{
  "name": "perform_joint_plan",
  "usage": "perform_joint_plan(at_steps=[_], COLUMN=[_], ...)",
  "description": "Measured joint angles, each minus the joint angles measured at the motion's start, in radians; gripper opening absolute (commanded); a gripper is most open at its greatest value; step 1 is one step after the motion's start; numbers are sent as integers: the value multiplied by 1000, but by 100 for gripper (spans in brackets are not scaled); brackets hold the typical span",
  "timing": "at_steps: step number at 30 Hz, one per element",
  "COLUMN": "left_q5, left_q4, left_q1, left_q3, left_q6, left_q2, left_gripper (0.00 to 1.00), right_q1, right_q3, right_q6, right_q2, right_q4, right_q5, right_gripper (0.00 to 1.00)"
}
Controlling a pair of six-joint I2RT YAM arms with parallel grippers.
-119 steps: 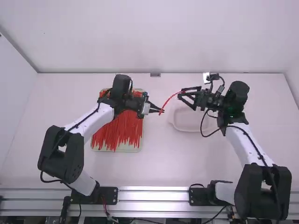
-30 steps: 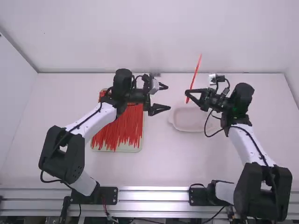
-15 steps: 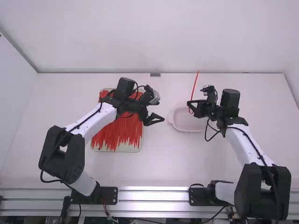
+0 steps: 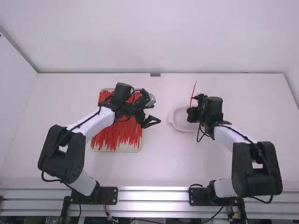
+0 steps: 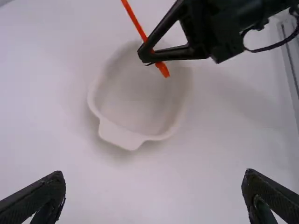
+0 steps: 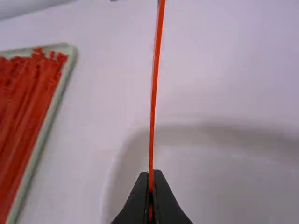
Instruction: Fasten the cable tie
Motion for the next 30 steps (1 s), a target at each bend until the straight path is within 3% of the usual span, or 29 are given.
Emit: perform_joint_plan(at_steps=[5,7,8,9,23,30], left_q5=[-1,-2,-3,-3,-2,-3], left_q4=[-5,-5,-5,-5,-16,-69], left_q1=[0,0,0,0,5,48], left_q3=[-1,-1,-1,-1,-1,-1], left_q6=[-3,-3,-3,-3,-3,-80], left_q2=[0,0,0,0,0,-12], left_gripper=[99,99,99,99,99,99], right_q1=[0,0,0,0,0,0], right_q3=[-1,-1,-1,-1,-1,-1], right_q6=[2,2,5,4,2,2], right_q2=[82,96,97,97,86,-130], right_q4=[39,41,41,45,46,-175], right_q5=[19,24,26,32,75,78], right_gripper=[0,38,50,99,99,99])
